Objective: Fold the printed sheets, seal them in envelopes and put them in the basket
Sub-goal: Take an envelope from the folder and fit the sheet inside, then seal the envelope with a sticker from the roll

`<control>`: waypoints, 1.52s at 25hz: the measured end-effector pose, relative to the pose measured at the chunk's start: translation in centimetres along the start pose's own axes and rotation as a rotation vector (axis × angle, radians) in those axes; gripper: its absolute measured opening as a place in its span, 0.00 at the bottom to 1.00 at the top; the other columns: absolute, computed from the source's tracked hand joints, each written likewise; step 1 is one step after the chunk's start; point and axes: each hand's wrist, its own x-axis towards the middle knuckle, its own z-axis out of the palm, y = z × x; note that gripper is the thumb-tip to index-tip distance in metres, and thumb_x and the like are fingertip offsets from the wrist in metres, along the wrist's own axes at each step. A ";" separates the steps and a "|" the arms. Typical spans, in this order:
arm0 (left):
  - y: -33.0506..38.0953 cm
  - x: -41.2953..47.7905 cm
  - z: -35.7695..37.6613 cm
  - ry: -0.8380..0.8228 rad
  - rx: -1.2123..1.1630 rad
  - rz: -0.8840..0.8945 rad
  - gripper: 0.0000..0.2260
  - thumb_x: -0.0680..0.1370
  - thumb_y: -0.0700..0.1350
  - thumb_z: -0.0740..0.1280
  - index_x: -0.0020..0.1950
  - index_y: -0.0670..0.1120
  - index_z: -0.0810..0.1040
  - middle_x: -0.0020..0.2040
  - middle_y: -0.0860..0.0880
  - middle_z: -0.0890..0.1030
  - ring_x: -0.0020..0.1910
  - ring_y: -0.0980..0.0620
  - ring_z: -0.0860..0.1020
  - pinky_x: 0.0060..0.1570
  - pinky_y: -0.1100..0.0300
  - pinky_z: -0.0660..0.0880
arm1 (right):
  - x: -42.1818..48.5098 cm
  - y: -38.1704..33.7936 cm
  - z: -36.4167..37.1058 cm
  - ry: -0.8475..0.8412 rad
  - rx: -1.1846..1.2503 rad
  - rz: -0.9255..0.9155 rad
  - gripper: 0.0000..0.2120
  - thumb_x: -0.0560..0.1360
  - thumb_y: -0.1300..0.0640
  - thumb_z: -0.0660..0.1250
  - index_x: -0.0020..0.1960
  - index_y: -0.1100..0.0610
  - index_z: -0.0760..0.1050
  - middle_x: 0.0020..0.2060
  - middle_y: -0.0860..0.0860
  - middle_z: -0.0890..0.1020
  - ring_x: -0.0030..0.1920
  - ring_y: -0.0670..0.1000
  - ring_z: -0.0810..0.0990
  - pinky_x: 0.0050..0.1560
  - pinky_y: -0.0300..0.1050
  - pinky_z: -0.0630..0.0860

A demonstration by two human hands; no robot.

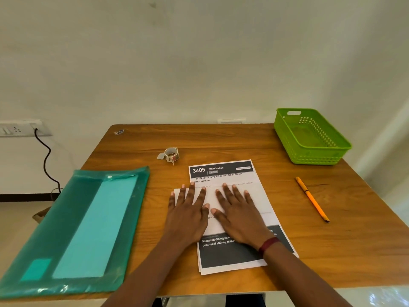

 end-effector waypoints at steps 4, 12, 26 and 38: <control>0.2 0.2 -0.3 -0.056 -0.027 -0.008 0.27 0.82 0.60 0.42 0.80 0.56 0.41 0.80 0.49 0.39 0.78 0.45 0.37 0.76 0.41 0.41 | -0.2 3.3 -0.1 -0.019 -0.003 0.127 0.38 0.74 0.31 0.34 0.79 0.48 0.40 0.79 0.51 0.42 0.78 0.56 0.41 0.77 0.58 0.43; -1.2 2.9 -4.4 -0.016 -0.247 -0.078 0.19 0.81 0.54 0.58 0.72 0.51 0.71 0.72 0.48 0.71 0.70 0.47 0.69 0.70 0.50 0.65 | -1.0 4.1 0.9 0.131 0.005 0.187 0.37 0.77 0.32 0.35 0.80 0.50 0.42 0.79 0.53 0.43 0.78 0.55 0.39 0.77 0.55 0.42; -10.1 15.5 -6.2 0.169 0.221 -0.090 0.16 0.79 0.48 0.66 0.67 0.54 0.76 0.61 0.43 0.72 0.62 0.43 0.68 0.58 0.48 0.71 | -1.9 3.3 0.3 0.555 0.094 0.131 0.19 0.79 0.44 0.55 0.57 0.55 0.76 0.58 0.55 0.79 0.63 0.57 0.74 0.61 0.55 0.74; 0.2 4.3 -4.2 0.286 -1.123 -0.242 0.06 0.77 0.46 0.71 0.51 0.55 0.78 0.62 0.50 0.77 0.57 0.52 0.77 0.56 0.54 0.77 | -1.7 3.6 -0.2 0.739 0.146 -0.105 0.14 0.78 0.49 0.61 0.55 0.55 0.81 0.54 0.54 0.81 0.57 0.56 0.78 0.55 0.50 0.74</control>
